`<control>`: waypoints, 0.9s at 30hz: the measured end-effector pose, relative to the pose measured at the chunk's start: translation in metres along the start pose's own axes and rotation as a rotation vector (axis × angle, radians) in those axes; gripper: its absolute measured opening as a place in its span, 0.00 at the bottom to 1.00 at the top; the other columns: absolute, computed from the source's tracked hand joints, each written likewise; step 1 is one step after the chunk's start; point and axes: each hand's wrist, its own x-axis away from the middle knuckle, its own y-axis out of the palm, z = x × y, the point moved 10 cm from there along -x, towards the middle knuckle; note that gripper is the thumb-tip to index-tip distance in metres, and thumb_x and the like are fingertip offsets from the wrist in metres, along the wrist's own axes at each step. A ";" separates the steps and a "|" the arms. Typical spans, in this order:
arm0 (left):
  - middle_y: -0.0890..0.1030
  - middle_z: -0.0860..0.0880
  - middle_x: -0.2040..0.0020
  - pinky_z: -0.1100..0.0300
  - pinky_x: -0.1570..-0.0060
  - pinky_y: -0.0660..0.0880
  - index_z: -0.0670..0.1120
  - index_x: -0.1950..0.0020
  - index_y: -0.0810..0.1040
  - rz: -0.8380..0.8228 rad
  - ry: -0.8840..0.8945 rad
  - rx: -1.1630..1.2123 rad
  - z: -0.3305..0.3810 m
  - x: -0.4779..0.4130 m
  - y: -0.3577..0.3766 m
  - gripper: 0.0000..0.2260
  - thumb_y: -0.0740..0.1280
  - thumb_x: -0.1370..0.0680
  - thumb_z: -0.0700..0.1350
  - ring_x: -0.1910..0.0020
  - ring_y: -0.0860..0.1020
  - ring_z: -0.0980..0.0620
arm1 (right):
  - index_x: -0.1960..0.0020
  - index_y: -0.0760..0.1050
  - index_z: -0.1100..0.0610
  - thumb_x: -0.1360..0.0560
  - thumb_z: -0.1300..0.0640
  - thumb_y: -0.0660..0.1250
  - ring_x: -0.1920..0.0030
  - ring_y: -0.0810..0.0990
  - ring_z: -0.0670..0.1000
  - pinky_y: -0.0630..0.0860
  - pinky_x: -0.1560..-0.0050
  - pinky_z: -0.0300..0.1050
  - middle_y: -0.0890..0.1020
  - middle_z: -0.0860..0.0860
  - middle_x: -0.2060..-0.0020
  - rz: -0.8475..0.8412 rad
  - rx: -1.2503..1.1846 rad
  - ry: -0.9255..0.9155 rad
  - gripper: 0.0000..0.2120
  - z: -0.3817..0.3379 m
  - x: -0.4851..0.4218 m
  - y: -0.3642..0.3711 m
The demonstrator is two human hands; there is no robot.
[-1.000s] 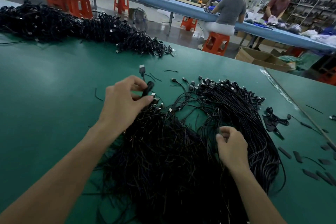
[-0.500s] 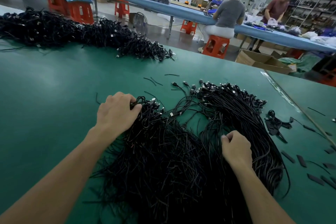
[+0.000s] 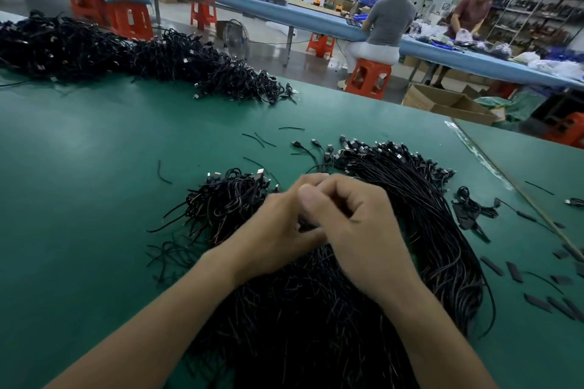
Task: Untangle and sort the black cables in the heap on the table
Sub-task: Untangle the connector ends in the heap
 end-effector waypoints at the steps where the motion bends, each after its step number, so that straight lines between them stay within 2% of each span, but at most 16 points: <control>1: 0.79 0.58 0.42 0.61 0.41 0.77 0.58 0.35 0.71 -0.025 0.011 0.128 0.002 0.002 0.006 0.18 0.68 0.24 0.49 0.41 0.79 0.58 | 0.67 0.76 0.49 0.24 0.51 0.67 0.69 0.76 0.40 0.71 0.64 0.30 0.78 0.40 0.72 -0.087 -0.044 -0.039 0.12 -0.014 0.005 0.010; 2: 0.79 0.57 0.41 0.60 0.39 0.76 0.59 0.37 0.74 -0.018 -0.005 0.233 0.000 0.004 0.007 0.15 0.65 0.23 0.49 0.39 0.78 0.56 | 0.66 0.76 0.50 0.25 0.53 0.68 0.69 0.77 0.40 0.71 0.63 0.29 0.77 0.39 0.72 -0.156 -0.082 -0.070 0.12 -0.024 0.010 0.017; 4: 0.82 0.51 0.45 0.53 0.42 0.79 0.53 0.41 0.79 0.112 -0.084 0.356 -0.013 0.005 -0.003 0.09 0.64 0.20 0.47 0.43 0.81 0.51 | 0.67 0.75 0.50 0.26 0.57 0.68 0.71 0.74 0.39 0.68 0.66 0.29 0.75 0.39 0.72 -0.207 -0.177 -0.102 0.12 -0.033 0.017 0.015; 5: 0.83 0.48 0.49 0.48 0.45 0.80 0.49 0.44 0.81 0.226 -0.143 0.348 -0.023 0.006 -0.013 0.08 0.63 0.17 0.46 0.47 0.81 0.48 | 0.69 0.74 0.51 0.27 0.56 0.68 0.72 0.70 0.39 0.66 0.69 0.31 0.73 0.41 0.74 -0.166 -0.215 -0.112 0.12 -0.033 0.018 0.006; 7: 0.83 0.48 0.53 0.42 0.48 0.80 0.48 0.48 0.82 0.462 -0.259 0.257 -0.039 0.011 -0.039 0.13 0.58 0.16 0.50 0.53 0.81 0.48 | 0.72 0.70 0.54 0.29 0.55 0.67 0.75 0.65 0.39 0.64 0.73 0.34 0.70 0.43 0.77 0.032 -0.227 -0.124 0.14 -0.025 0.019 -0.025; 9: 0.83 0.46 0.57 0.50 0.55 0.81 0.50 0.51 0.81 0.643 -0.240 0.196 -0.035 0.018 -0.065 0.18 0.56 0.18 0.58 0.59 0.81 0.50 | 0.73 0.68 0.53 0.29 0.59 0.68 0.77 0.63 0.39 0.63 0.76 0.32 0.68 0.41 0.79 0.270 -0.154 -0.079 0.15 -0.002 0.021 -0.060; 11: 0.81 0.48 0.65 0.62 0.70 0.72 0.49 0.58 0.79 0.743 -0.111 0.117 -0.015 0.028 -0.085 0.21 0.60 0.21 0.64 0.71 0.74 0.54 | 0.72 0.67 0.56 0.27 0.64 0.69 0.78 0.63 0.42 0.62 0.78 0.32 0.68 0.42 0.80 0.441 0.042 0.000 0.18 0.025 0.024 -0.087; 13: 0.75 0.54 0.71 0.64 0.66 0.69 0.51 0.65 0.74 0.773 0.009 -0.068 0.009 0.036 -0.096 0.18 0.66 0.24 0.64 0.73 0.70 0.57 | 0.70 0.68 0.56 0.24 0.61 0.69 0.77 0.65 0.44 0.63 0.77 0.33 0.69 0.44 0.79 0.534 0.258 0.087 0.18 0.052 0.028 -0.104; 15: 0.69 0.57 0.74 0.62 0.59 0.67 0.53 0.69 0.67 0.739 0.096 -0.276 0.035 0.038 -0.096 0.19 0.69 0.26 0.61 0.72 0.68 0.57 | 0.68 0.69 0.55 0.22 0.56 0.68 0.76 0.68 0.45 0.66 0.75 0.33 0.71 0.46 0.77 0.514 0.422 0.173 0.17 0.078 0.029 -0.114; 18: 0.61 0.57 0.75 0.68 0.68 0.59 0.54 0.70 0.60 0.595 0.189 -0.251 0.055 0.037 -0.087 0.21 0.67 0.23 0.55 0.75 0.62 0.57 | 0.63 0.72 0.52 0.20 0.47 0.65 0.72 0.72 0.43 0.73 0.68 0.38 0.76 0.46 0.71 0.176 0.709 0.390 0.15 0.119 0.028 -0.101; 20: 0.61 0.57 0.77 0.65 0.72 0.58 0.52 0.71 0.59 0.472 0.138 -0.263 0.054 0.031 -0.075 0.21 0.63 0.21 0.56 0.77 0.62 0.56 | 0.53 0.77 0.47 0.20 0.41 0.60 0.61 0.77 0.45 0.76 0.46 0.50 0.80 0.43 0.61 -0.070 0.934 0.486 0.13 0.132 0.031 -0.083; 21: 0.63 0.57 0.77 0.63 0.74 0.59 0.51 0.71 0.61 0.385 0.064 -0.319 0.048 0.027 -0.065 0.21 0.60 0.20 0.57 0.78 0.64 0.55 | 0.46 0.77 0.45 0.19 0.40 0.57 0.54 0.78 0.46 0.69 0.33 0.53 0.81 0.42 0.54 -0.138 0.955 0.477 0.14 0.131 0.032 -0.072; 23: 0.69 0.56 0.75 0.62 0.73 0.65 0.50 0.69 0.65 0.214 -0.125 -0.493 0.027 0.022 -0.045 0.22 0.56 0.19 0.60 0.77 0.69 0.56 | 0.35 0.74 0.44 0.20 0.35 0.49 0.39 0.76 0.44 0.49 0.23 0.51 0.80 0.40 0.42 -0.174 0.723 0.378 0.24 0.115 0.028 -0.048; 24: 0.72 0.55 0.73 0.59 0.70 0.69 0.50 0.67 0.66 0.146 -0.219 -0.542 0.014 0.023 -0.037 0.21 0.55 0.18 0.60 0.74 0.71 0.57 | 0.32 0.73 0.43 0.22 0.31 0.47 0.35 0.74 0.42 0.49 0.22 0.50 0.78 0.38 0.39 -0.165 0.530 0.317 0.29 0.102 0.027 -0.037; 25: 0.73 0.54 0.70 0.57 0.67 0.72 0.50 0.66 0.67 0.083 -0.297 -0.555 0.003 0.024 -0.030 0.20 0.55 0.18 0.60 0.71 0.73 0.55 | 0.31 0.71 0.41 0.24 0.27 0.45 0.33 0.71 0.39 0.54 0.23 0.49 0.77 0.36 0.38 -0.159 0.382 0.262 0.31 0.092 0.027 -0.028; 27: 0.74 0.54 0.68 0.55 0.65 0.72 0.52 0.64 0.68 -0.029 -0.356 -0.495 -0.010 0.027 -0.016 0.18 0.56 0.19 0.60 0.70 0.73 0.53 | 0.31 0.67 0.35 0.26 0.25 0.47 0.32 0.67 0.37 0.63 0.29 0.43 0.73 0.32 0.36 -0.147 0.316 0.177 0.29 0.076 0.026 -0.018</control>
